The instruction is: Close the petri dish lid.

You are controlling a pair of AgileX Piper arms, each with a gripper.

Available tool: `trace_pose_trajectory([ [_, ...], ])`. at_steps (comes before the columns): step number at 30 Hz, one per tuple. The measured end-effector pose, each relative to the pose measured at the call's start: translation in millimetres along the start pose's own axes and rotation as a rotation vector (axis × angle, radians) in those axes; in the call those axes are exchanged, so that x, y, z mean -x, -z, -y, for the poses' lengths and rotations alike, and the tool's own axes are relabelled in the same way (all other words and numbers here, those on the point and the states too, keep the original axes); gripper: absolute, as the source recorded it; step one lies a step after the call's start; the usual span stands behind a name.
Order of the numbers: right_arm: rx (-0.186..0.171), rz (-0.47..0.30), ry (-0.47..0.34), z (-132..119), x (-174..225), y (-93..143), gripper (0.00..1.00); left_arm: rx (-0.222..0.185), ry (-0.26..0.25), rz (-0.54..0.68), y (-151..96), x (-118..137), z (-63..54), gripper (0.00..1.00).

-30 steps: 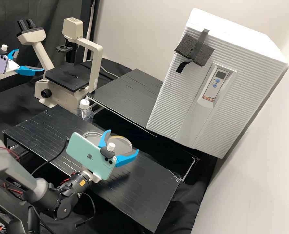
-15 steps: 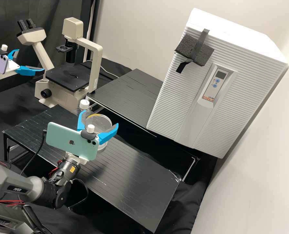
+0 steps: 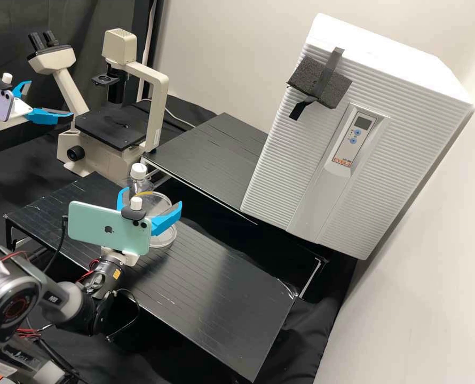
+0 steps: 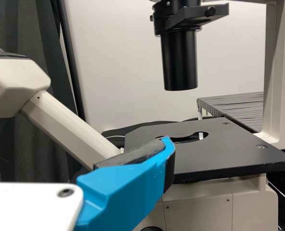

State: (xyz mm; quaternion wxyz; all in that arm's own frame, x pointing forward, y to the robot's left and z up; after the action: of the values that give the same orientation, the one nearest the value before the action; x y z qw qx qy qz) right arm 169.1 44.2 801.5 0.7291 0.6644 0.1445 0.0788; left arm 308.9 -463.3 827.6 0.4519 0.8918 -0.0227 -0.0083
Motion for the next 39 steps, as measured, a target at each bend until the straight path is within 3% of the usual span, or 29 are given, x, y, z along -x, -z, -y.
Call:
trace_pose_trajectory([
  [3, 0.010, 0.018, 0.020, 3, -1, -4, 0.00, 0.000, 0.000, 0.000, 0, 0, 0.0, 1.00],
  [11, -0.006, 0.068, 0.071, 11, -4, -15, 0.00, 0.000, 0.000, 0.000, 0, 0, 0.0, 1.00],
  [24, 0.035, 0.067, 0.086, 6, 1, -25, 0.00, 0.000, 0.000, 0.000, 0, 0, 0.0, 1.00],
  [39, 0.013, 0.106, 0.098, -6, 15, -40, 0.00, 0.000, 0.000, 0.000, 0, 0, 0.0, 1.00],
])
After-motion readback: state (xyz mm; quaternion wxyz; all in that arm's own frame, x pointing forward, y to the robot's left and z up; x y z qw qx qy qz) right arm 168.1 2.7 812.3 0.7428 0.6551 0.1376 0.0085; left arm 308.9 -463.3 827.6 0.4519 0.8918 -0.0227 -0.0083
